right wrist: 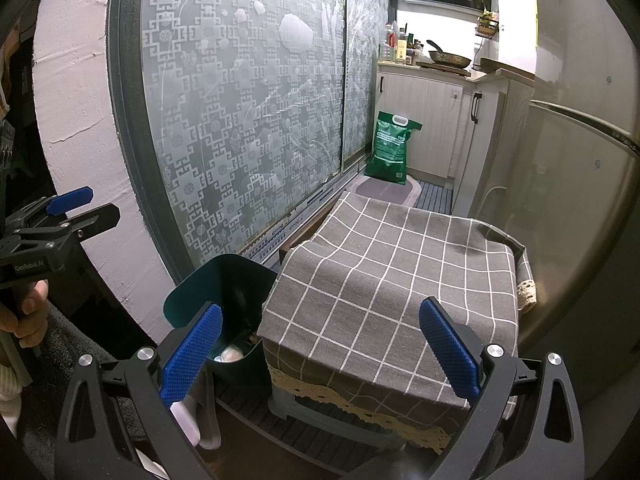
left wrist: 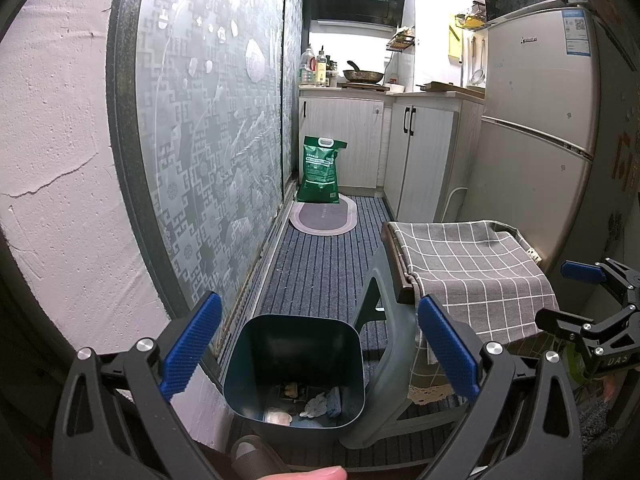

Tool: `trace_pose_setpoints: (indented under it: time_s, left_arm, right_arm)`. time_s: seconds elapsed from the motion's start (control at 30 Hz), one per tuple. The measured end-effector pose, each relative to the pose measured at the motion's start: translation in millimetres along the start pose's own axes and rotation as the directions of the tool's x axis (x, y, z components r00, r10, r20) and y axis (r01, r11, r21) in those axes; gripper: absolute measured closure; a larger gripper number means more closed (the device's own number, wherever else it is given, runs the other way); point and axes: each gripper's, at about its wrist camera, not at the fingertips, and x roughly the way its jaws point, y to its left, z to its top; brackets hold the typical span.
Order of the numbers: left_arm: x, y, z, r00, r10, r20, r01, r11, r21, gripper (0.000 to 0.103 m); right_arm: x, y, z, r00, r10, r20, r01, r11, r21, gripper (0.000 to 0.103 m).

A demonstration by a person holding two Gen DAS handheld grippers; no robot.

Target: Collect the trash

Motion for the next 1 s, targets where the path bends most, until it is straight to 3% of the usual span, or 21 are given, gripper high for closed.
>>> trace_pose_setpoints:
  time_s: [1.0]
  left_arm:
    - [0.8, 9.4, -1.0, 1.000, 0.018, -0.004, -0.018, 1.000, -0.024, 0.003]
  right_arm:
    - [0.0, 0.3, 0.2, 1.000, 0.000, -0.001, 0.000, 1.000, -0.002, 0.003]
